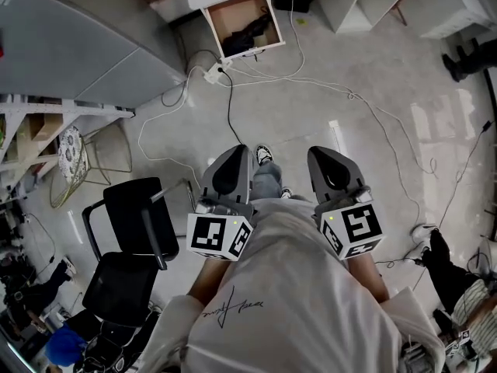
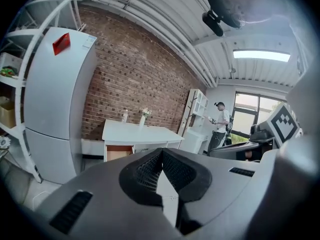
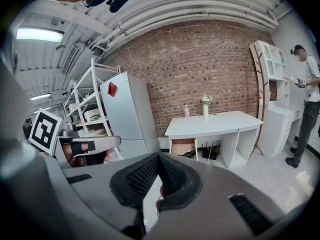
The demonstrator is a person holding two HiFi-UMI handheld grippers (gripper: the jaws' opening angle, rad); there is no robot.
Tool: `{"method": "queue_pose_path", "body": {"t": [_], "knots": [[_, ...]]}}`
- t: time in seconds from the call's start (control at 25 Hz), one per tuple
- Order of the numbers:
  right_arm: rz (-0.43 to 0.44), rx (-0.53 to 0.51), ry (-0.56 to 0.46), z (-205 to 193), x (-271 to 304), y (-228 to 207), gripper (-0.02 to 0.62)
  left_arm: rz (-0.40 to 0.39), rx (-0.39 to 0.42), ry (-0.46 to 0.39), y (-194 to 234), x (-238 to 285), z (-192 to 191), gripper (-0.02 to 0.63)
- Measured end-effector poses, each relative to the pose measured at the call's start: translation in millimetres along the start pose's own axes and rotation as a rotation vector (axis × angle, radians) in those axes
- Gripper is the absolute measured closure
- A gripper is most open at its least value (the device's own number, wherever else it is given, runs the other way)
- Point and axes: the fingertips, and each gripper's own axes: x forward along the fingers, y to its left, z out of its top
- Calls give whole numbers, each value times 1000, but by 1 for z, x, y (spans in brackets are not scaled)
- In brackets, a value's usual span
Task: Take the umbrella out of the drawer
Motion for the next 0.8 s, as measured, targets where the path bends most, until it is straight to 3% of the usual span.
{"method": "queue_pose_path", "body": {"t": [0.56, 0.8], "knots": [[23, -87, 26, 54, 96, 5, 586, 29, -26, -44, 87, 49, 45, 589], [45, -118, 35, 72, 127, -7, 586, 58, -85, -65, 110, 66, 56, 589]]}}
